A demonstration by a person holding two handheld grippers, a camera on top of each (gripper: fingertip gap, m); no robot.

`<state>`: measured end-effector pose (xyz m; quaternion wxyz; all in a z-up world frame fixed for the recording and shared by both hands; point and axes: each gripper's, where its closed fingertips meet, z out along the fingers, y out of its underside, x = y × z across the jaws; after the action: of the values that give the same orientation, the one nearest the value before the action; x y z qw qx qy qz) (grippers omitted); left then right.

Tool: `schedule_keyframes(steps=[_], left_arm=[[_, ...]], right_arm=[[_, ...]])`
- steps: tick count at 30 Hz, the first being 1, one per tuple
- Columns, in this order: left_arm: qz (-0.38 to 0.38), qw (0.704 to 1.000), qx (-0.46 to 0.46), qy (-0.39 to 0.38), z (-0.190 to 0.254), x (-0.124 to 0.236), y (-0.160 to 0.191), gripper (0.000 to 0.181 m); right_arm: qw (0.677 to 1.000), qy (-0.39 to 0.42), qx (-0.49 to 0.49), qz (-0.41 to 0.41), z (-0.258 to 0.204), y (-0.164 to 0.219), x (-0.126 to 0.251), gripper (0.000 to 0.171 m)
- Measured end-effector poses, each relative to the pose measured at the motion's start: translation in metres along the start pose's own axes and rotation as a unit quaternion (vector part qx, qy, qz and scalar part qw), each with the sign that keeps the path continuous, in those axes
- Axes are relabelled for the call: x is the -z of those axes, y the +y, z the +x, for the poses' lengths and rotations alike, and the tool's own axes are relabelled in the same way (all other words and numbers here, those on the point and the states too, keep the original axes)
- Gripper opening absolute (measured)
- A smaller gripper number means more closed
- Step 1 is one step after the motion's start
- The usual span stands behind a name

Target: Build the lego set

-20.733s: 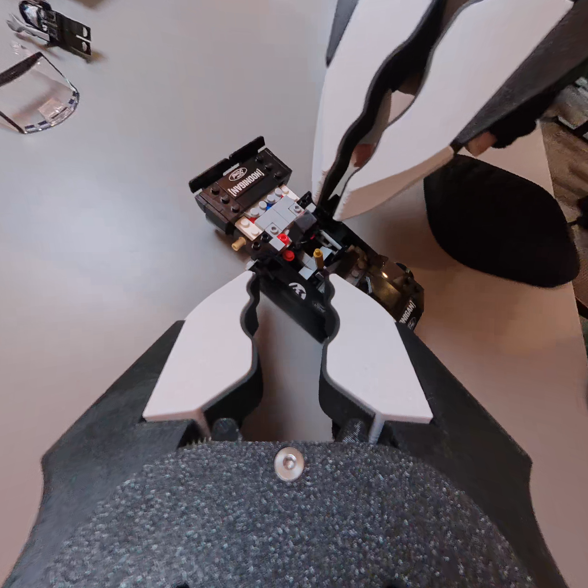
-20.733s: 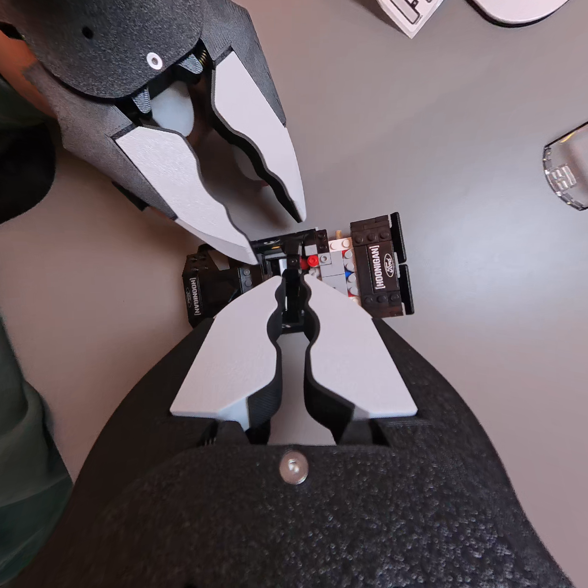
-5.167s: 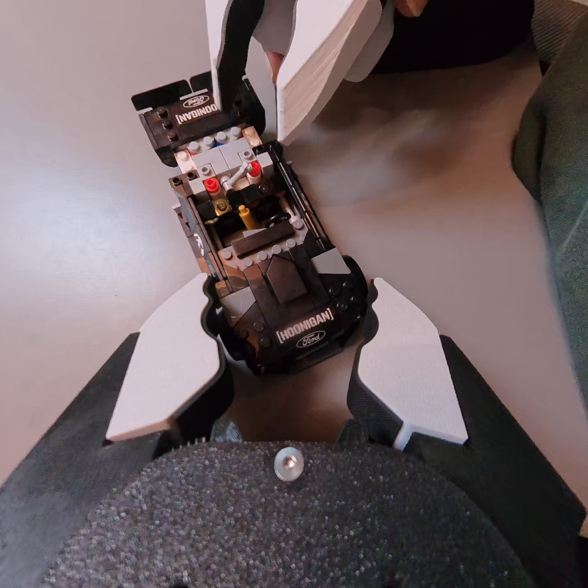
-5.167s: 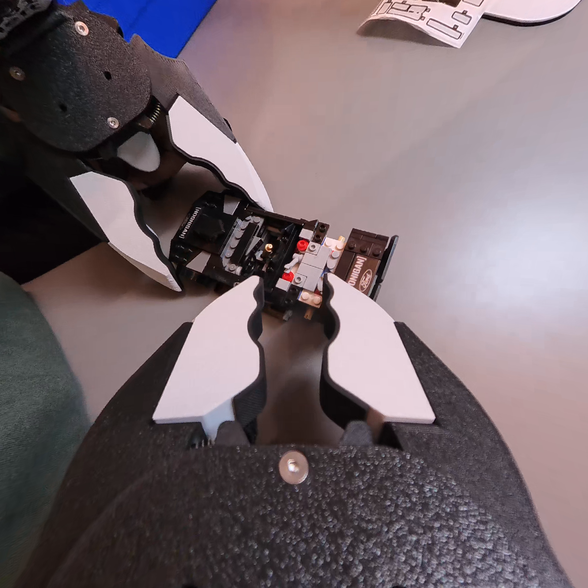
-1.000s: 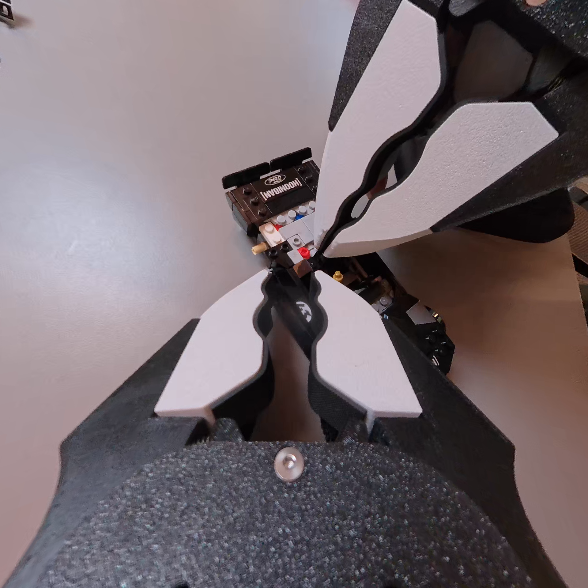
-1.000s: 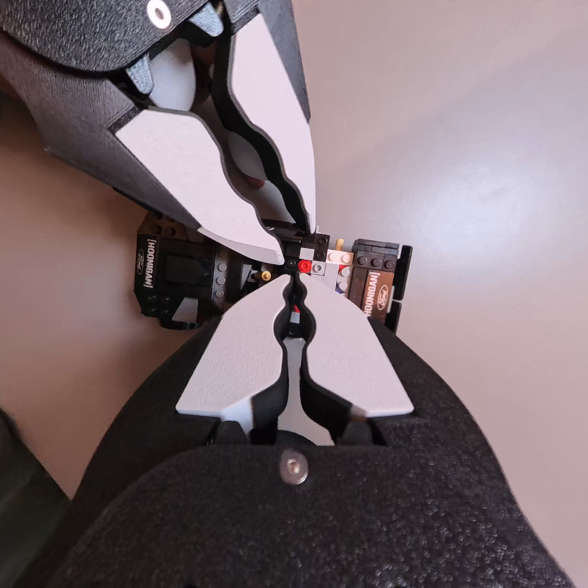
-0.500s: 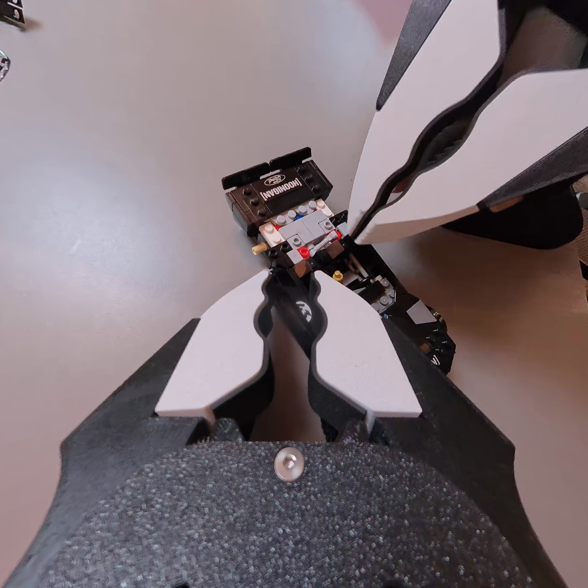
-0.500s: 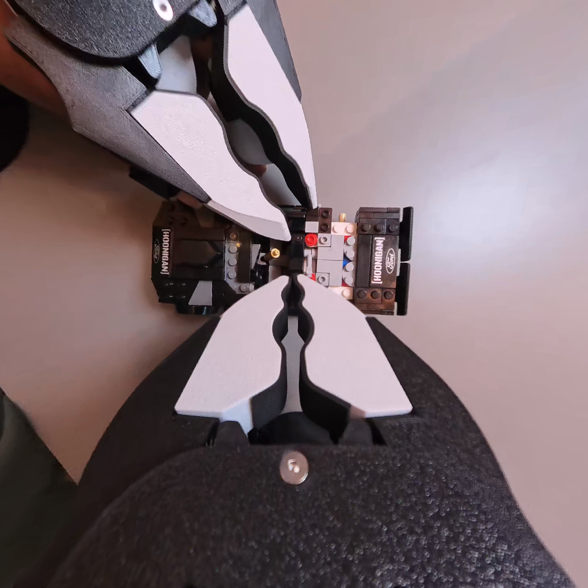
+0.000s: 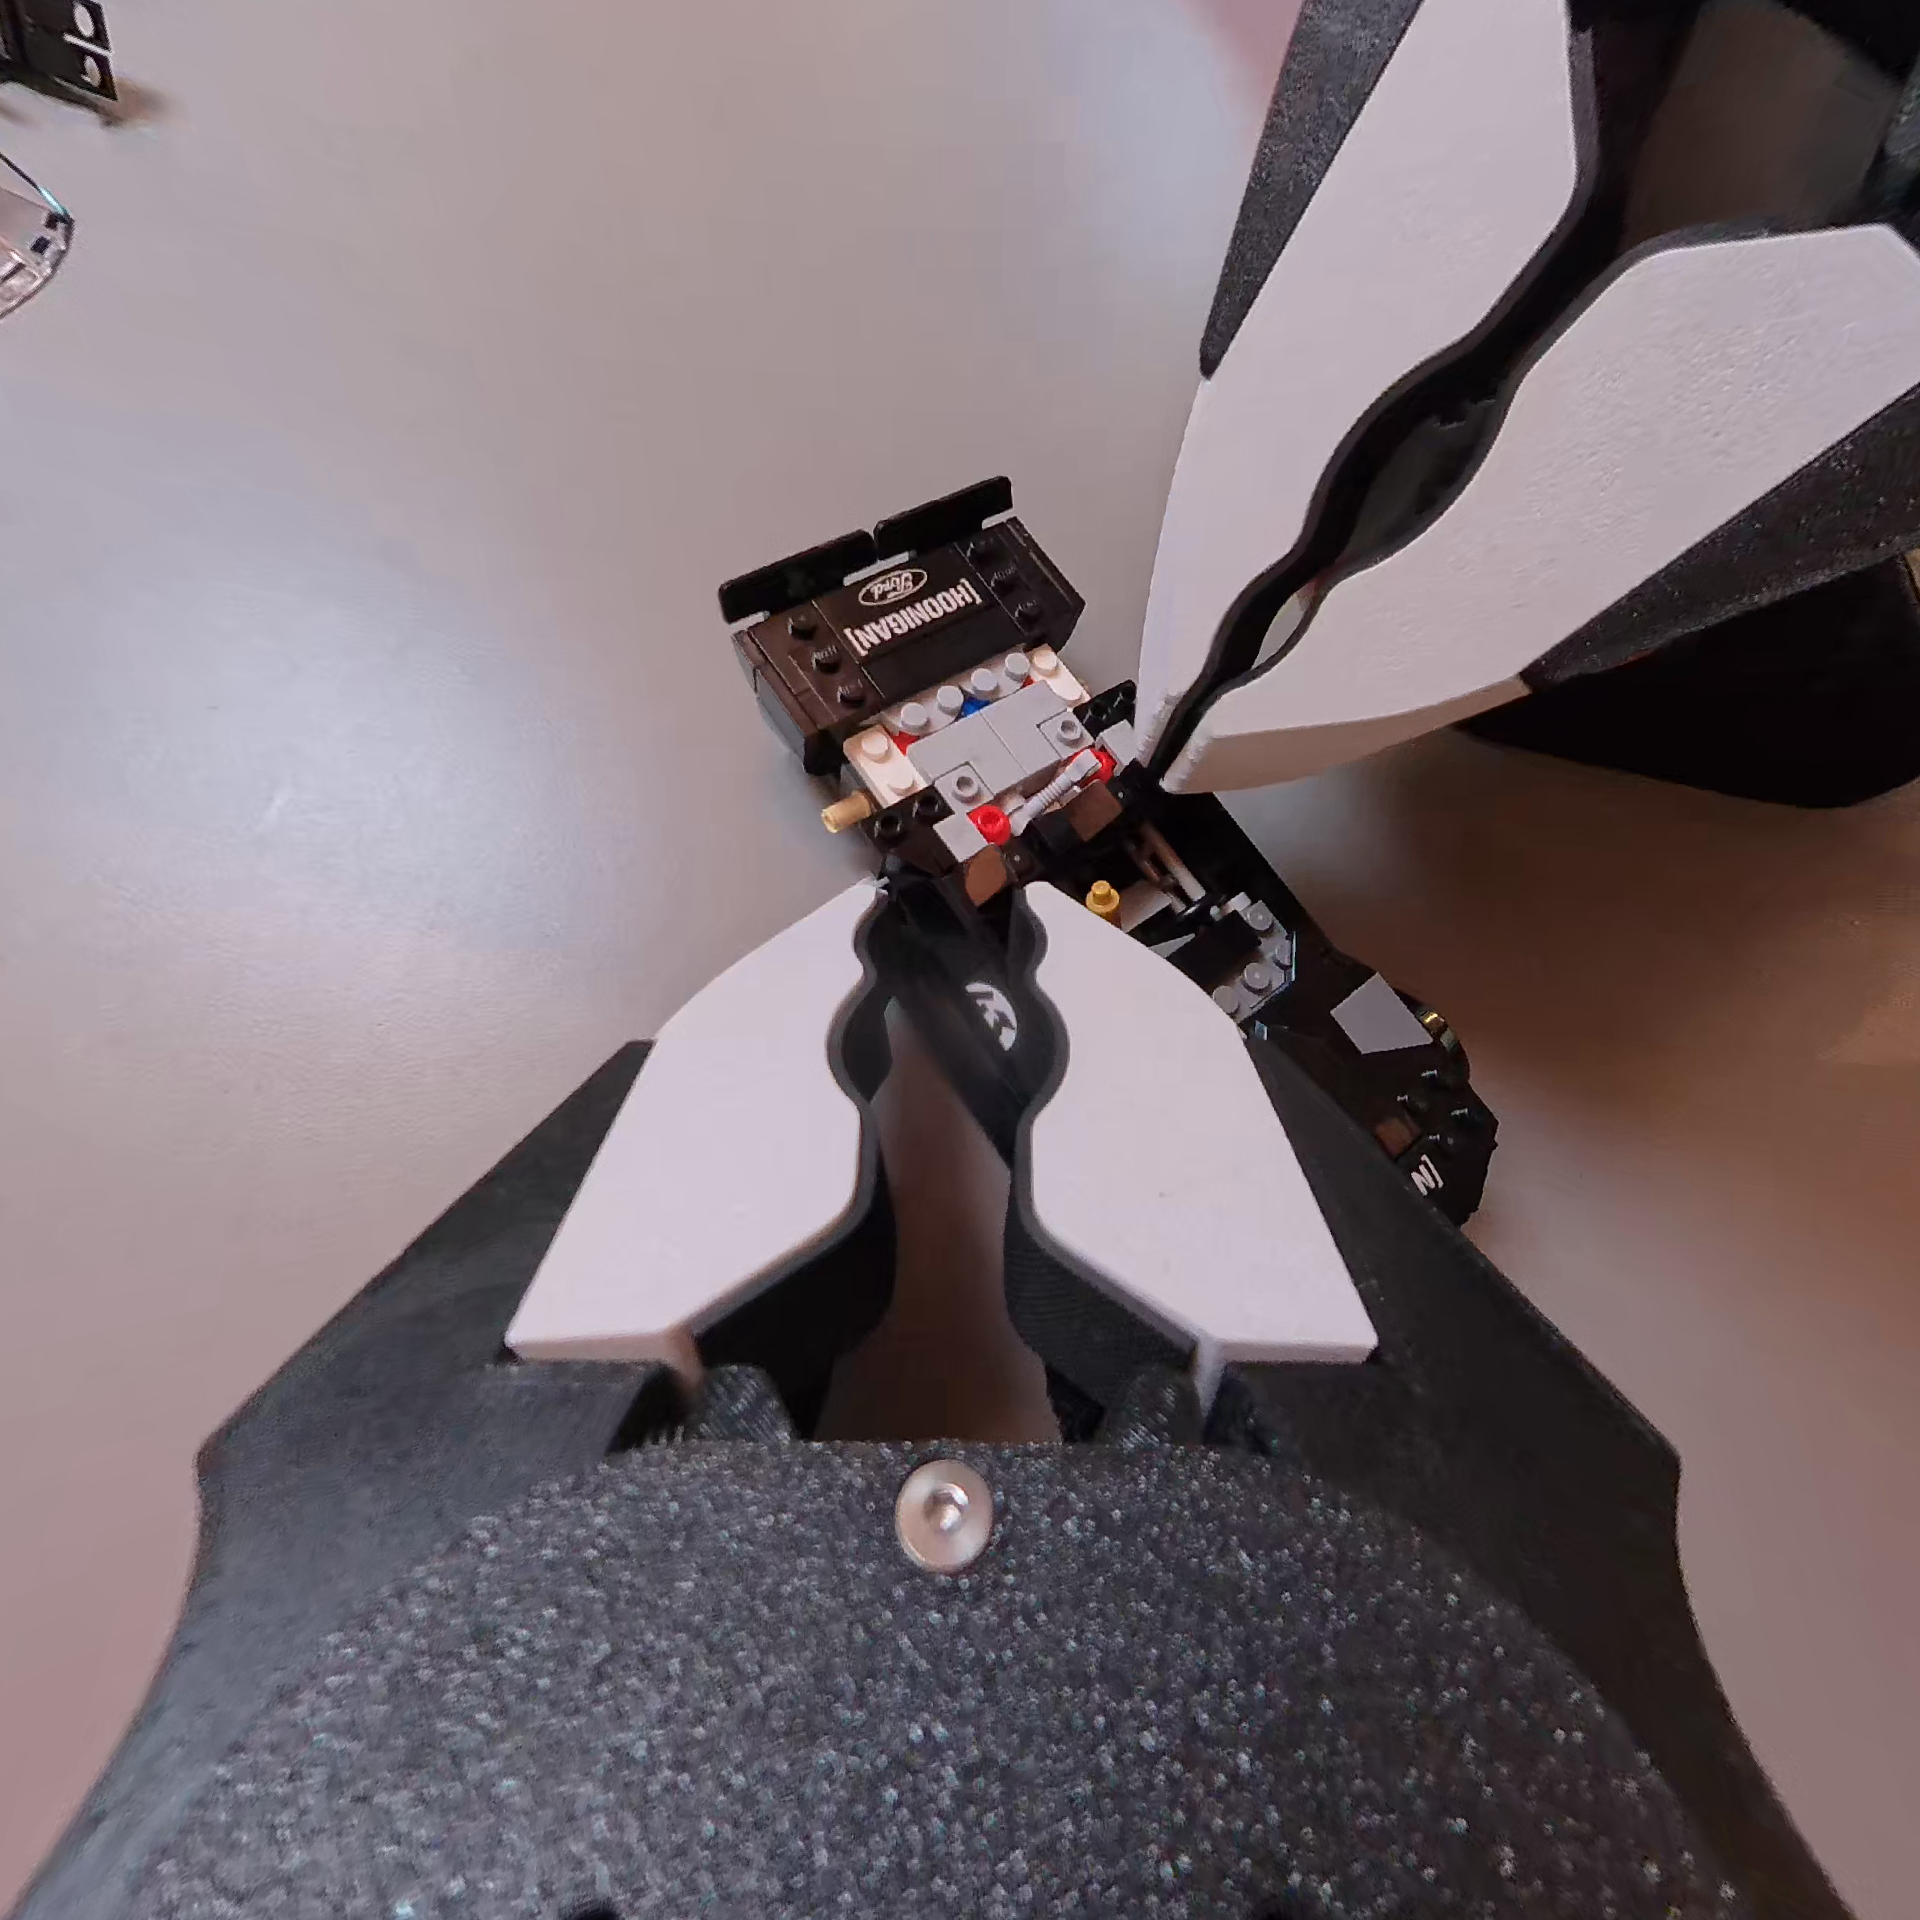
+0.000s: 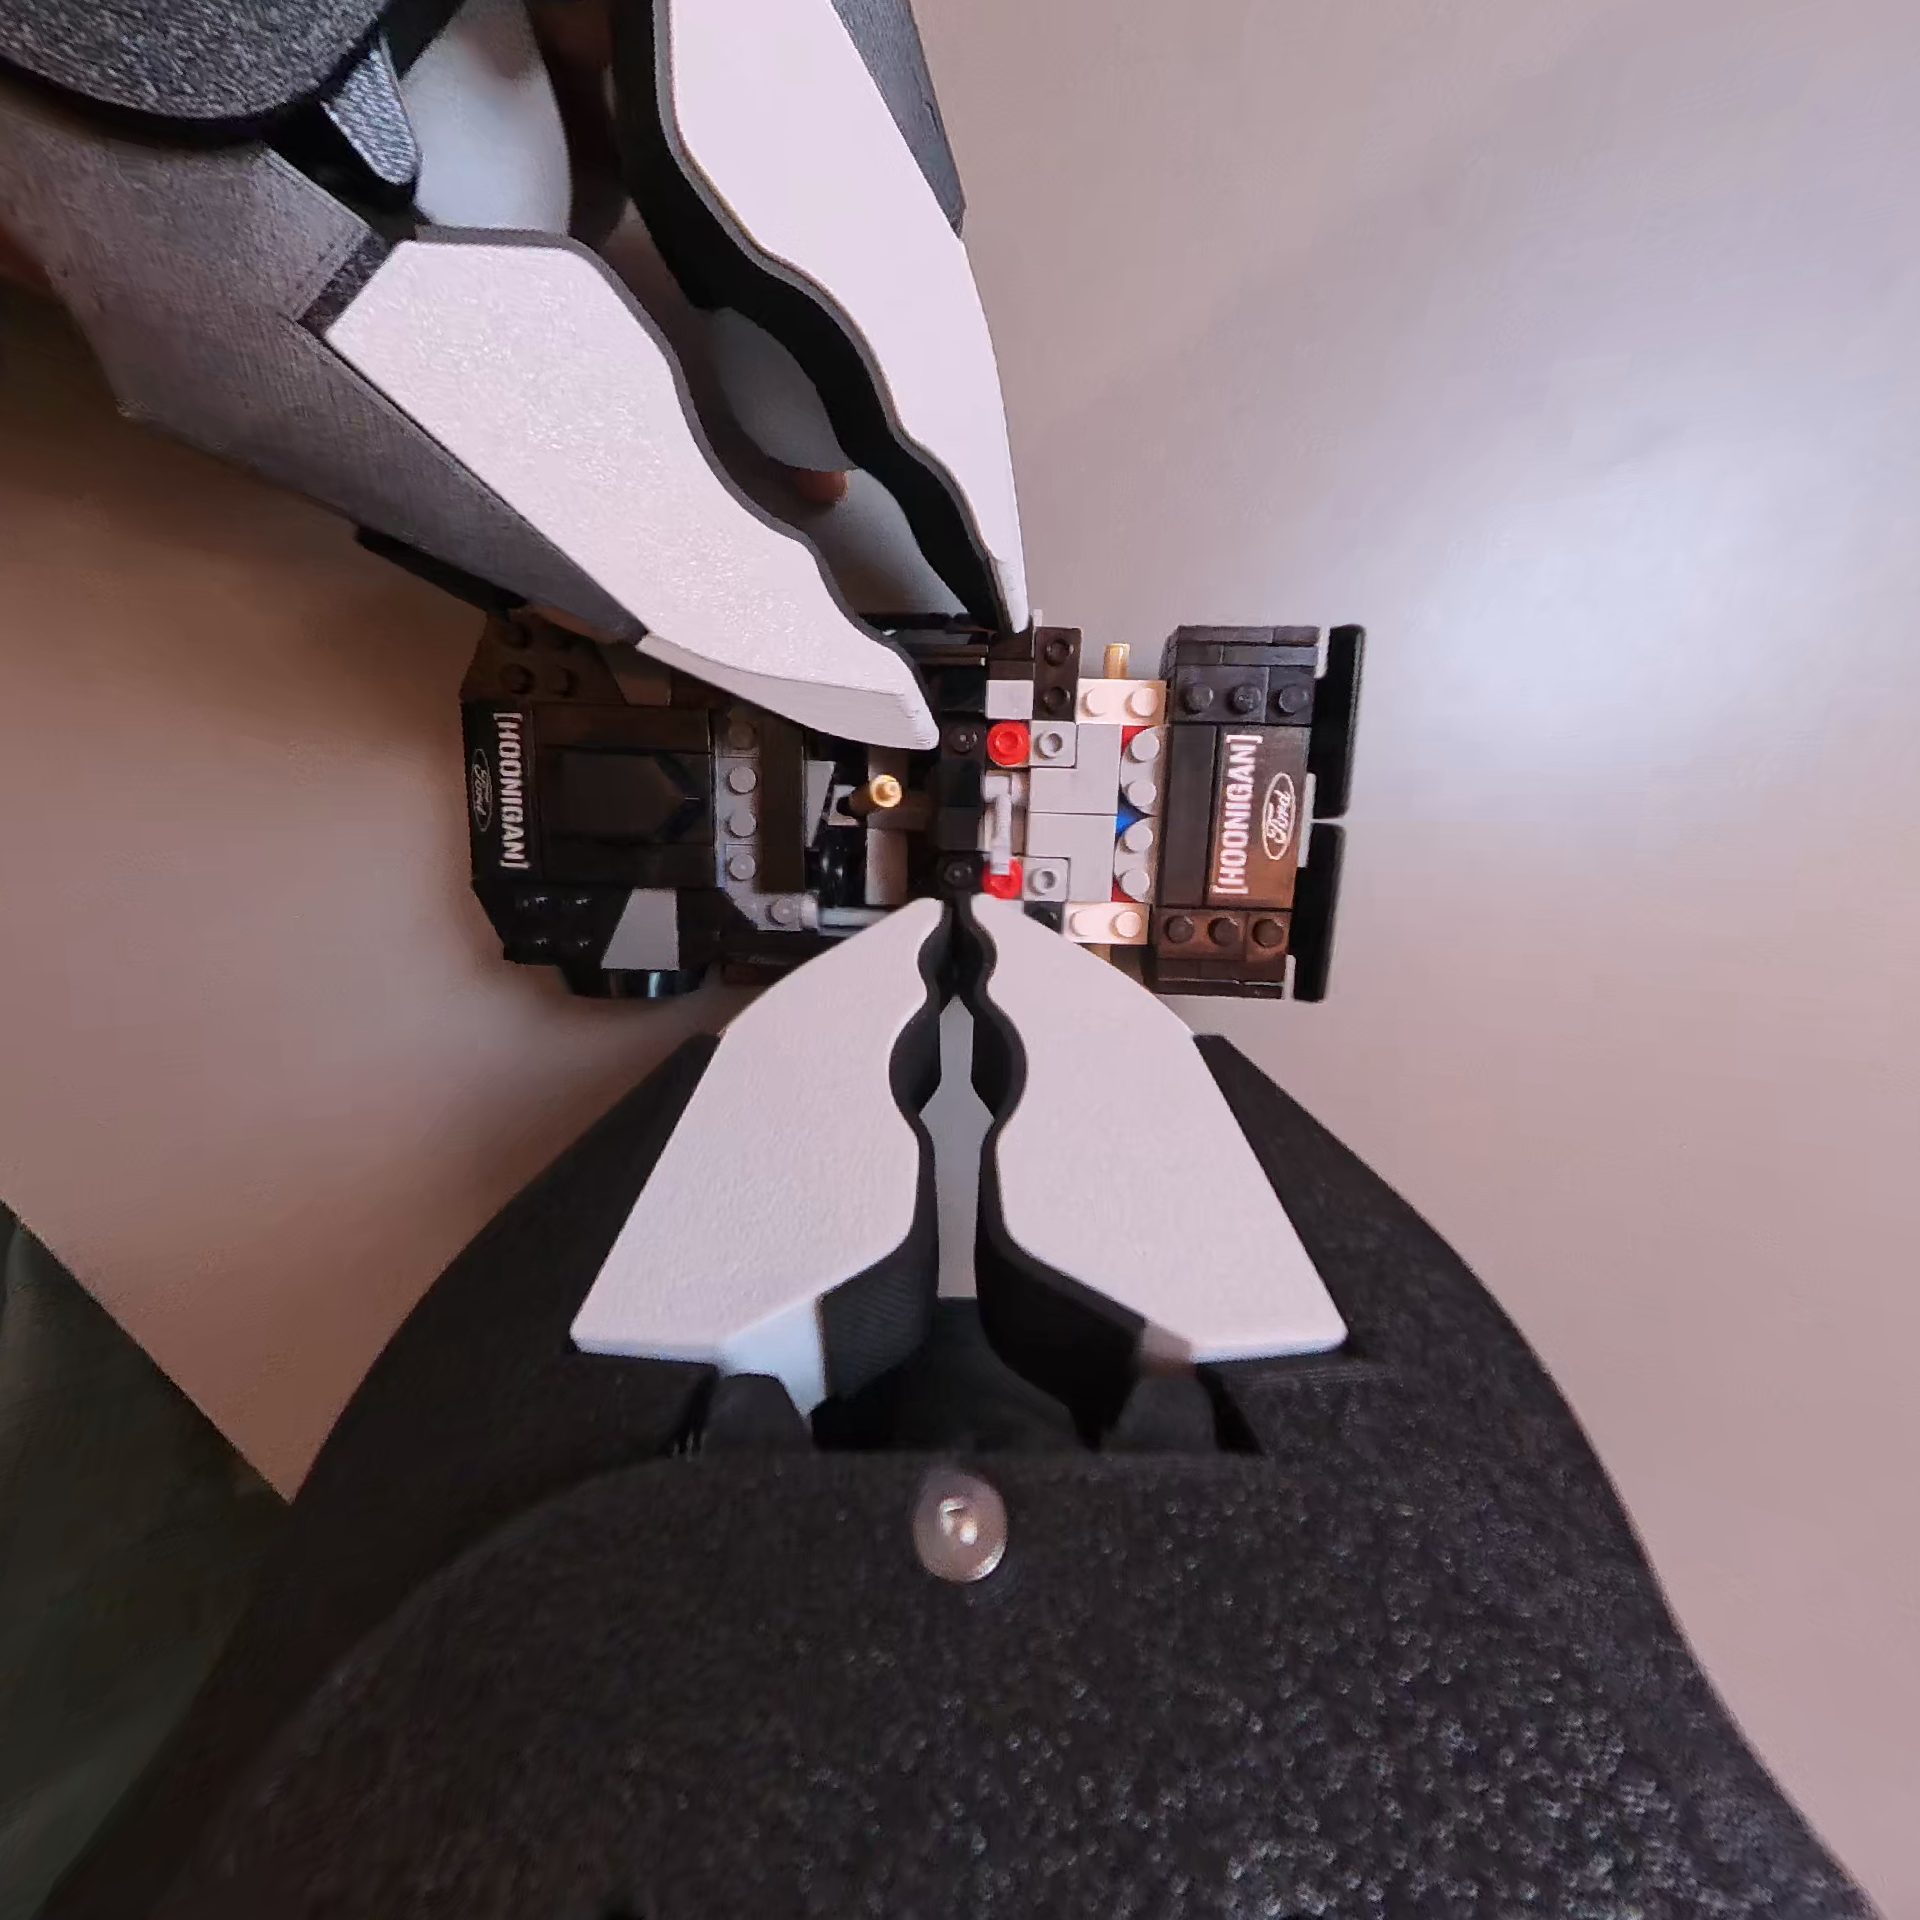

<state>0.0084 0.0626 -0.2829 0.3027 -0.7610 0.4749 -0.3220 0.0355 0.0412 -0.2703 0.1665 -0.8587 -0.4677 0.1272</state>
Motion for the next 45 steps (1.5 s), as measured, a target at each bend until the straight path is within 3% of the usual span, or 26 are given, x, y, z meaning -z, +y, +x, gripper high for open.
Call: schedule_keyframes(steps=[18, 23, 27, 31, 35, 45], left_arm=[[-0.002, 1.000, -0.007, -0.018, -0.003, 0.000, 0.000, 0.022], [-0.004, 1.000, -0.011, -0.024, -0.006, 0.002, 0.000, 0.021], [0.003, 1.000, -0.005, -0.028, -0.008, 0.002, 0.000, 0.021], [0.007, 1.000, -0.002, -0.024, -0.008, 0.002, -0.001, 0.021], [0.007, 1.000, -0.004, -0.026, -0.008, 0.002, -0.001, 0.021], [0.007, 1.000, -0.007, -0.025, -0.007, 0.002, -0.001, 0.021]], right_arm=[[0.996, 0.033, 0.052, -0.067, 0.005, 0.001, -0.002, 0.000], [0.998, 0.026, 0.034, -0.046, 0.006, -0.002, -0.003, 0.000], [0.999, -0.005, -0.023, 0.046, 0.008, -0.017, 0.001, 0.000], [0.992, 0.021, 0.007, 0.121, 0.005, -0.046, 0.002, 0.000], [0.995, 0.010, 0.008, 0.103, 0.005, -0.046, -0.014, 0.000], [0.998, -0.005, 0.000, 0.057, 0.005, -0.042, -0.016, 0.000]])
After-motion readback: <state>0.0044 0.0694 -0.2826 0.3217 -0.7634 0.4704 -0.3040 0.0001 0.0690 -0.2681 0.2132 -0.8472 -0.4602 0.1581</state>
